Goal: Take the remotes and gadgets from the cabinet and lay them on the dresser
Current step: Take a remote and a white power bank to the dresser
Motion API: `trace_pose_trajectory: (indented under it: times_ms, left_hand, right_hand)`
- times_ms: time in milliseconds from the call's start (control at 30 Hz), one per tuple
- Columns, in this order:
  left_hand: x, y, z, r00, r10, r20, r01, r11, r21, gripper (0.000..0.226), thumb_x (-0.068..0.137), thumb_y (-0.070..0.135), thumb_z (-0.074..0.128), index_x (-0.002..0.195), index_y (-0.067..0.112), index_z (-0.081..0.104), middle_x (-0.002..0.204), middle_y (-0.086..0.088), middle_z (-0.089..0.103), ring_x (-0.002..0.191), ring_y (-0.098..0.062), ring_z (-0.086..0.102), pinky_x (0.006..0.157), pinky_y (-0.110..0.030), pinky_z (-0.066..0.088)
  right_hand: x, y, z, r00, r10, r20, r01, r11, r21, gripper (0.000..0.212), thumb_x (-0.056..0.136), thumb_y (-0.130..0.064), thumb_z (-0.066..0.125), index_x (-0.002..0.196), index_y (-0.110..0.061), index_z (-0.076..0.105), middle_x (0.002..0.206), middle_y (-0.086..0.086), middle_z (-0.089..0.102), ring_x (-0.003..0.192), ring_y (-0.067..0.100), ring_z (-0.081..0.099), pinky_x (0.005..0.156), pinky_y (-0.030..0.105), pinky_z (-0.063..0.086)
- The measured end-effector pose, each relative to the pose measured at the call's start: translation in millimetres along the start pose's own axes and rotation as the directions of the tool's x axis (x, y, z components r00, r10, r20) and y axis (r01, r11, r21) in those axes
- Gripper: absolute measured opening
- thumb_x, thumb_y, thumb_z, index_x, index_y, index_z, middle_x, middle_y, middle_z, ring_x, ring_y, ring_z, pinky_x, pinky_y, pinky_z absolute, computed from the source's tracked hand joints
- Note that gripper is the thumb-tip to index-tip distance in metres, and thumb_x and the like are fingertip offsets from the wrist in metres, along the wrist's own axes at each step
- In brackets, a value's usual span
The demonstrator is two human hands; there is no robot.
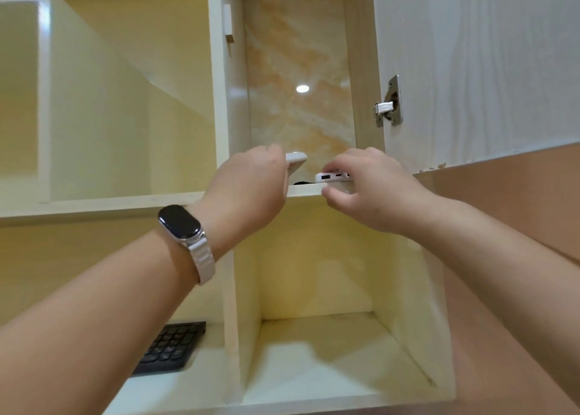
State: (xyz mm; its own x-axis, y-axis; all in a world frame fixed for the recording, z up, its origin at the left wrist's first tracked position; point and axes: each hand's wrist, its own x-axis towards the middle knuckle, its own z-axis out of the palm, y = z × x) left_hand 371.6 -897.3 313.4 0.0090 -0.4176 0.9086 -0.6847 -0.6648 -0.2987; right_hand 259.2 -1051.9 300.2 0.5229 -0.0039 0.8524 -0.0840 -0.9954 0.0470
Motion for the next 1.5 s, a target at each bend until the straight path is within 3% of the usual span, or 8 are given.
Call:
trace_pose_trajectory:
  times_ms: [267,433,533,667,900,1100,1300,1500]
  left_hand:
    - [-40.2,-3.5,-20.6,0.964,0.047,-0.263,-0.069,0.995,-0.075,0.022,0.093,0.024,0.047,0.095,0.009,0.063,0.066,-0.006,0.060,0.049,-0.029,0.053,0.041,-0.030,0.035]
    - [-63.8,1.0,-31.1,0.937,-0.265,-0.228,0.175,0.921,-0.349,0.021,0.084,0.015,0.067,0.103,0.009,0.059,0.083,-0.005,0.065,0.065,-0.028,0.057,0.056,-0.032,0.041]
    - [-76.2,2.7,-28.4,0.932,-0.295,-0.213,0.204,0.908,-0.365,0.039,0.084,0.011,0.067,0.122,0.008,0.056,0.096,-0.005,0.063,0.078,-0.025,0.057,0.067,-0.031,0.040]
    - [-85.6,4.2,-25.4,0.921,-0.373,-0.110,0.297,0.857,-0.421,0.042,0.088,0.013,0.060,0.130,0.012,0.053,0.099,-0.009,0.065,0.084,-0.031,0.058,0.071,-0.036,0.045]
    - [-110.5,31.1,-28.1,0.886,-0.458,-0.065,0.349,0.753,-0.557,0.036,0.092,0.019,0.058,0.127,0.022,0.051,0.090,0.003,0.063,0.074,-0.026,0.060,0.066,-0.037,0.050]
    - [-141.5,64.3,-20.5,0.835,-0.520,0.180,0.426,0.406,-0.809,0.028,0.092,0.019,0.059,0.113,0.033,0.049,0.089,0.013,0.061,0.076,-0.005,0.060,0.060,-0.027,0.052]
    - [-173.4,79.8,0.7,0.798,-0.377,0.471,0.486,-0.061,-0.872,0.028,0.093,0.013,0.059,0.101,0.037,0.049,0.099,0.004,0.068,0.088,-0.017,0.070,0.075,-0.046,0.059]
    - [-226.4,82.4,14.6,0.757,-0.152,0.635,0.548,-0.381,-0.745,0.027,0.091,0.009,0.060,0.105,0.030,0.050,0.095,0.004,0.073,0.087,-0.021,0.073,0.077,-0.046,0.058]
  right_hand:
    - [-21.5,4.5,1.5,0.917,-0.147,-0.370,0.162,0.987,0.010,0.019,0.083,-0.014,0.063,0.101,-0.013,0.069,0.096,0.006,0.063,0.085,0.035,0.057,0.071,0.052,0.050]
    - [-55.6,-1.6,12.4,0.781,-0.216,-0.586,0.190,0.976,-0.108,0.016,0.079,-0.002,0.062,0.094,-0.002,0.068,0.091,0.015,0.064,0.074,0.037,0.056,0.061,0.047,0.050]
    - [-75.0,-3.5,21.3,0.740,-0.190,-0.646,0.136,0.982,-0.133,0.030,0.073,0.008,0.060,0.100,0.002,0.069,0.094,0.018,0.065,0.075,0.039,0.057,0.065,0.046,0.051]
    - [-89.1,-3.3,25.3,0.754,-0.021,-0.656,0.029,1.000,0.001,0.035,0.077,0.010,0.061,0.111,0.003,0.068,0.099,0.019,0.065,0.082,0.039,0.060,0.078,0.037,0.047]
    - [-112.3,-7.6,20.7,0.802,0.473,-0.366,-0.278,0.837,0.472,0.017,0.086,-0.013,0.062,0.094,-0.024,0.052,0.083,-0.003,0.058,0.072,0.017,0.051,0.053,0.019,0.034]
    - [-151.2,-30.4,27.1,0.753,0.630,-0.189,-0.396,0.664,0.634,0.021,0.085,-0.016,0.064,0.086,-0.030,0.049,0.080,-0.013,0.056,0.064,-0.009,0.053,0.049,0.010,0.040]
    - [-192.9,-60.5,29.9,0.646,0.756,-0.100,-0.527,0.537,0.658,0.019,0.082,-0.015,0.065,0.094,-0.026,0.055,0.084,-0.012,0.061,0.067,-0.002,0.056,0.060,0.021,0.047]
    - [-236.9,-108.2,44.1,0.504,0.858,-0.101,-0.641,0.450,0.622,0.024,0.077,-0.022,0.064,0.100,-0.027,0.058,0.091,-0.012,0.064,0.079,0.005,0.062,0.068,0.032,0.053]
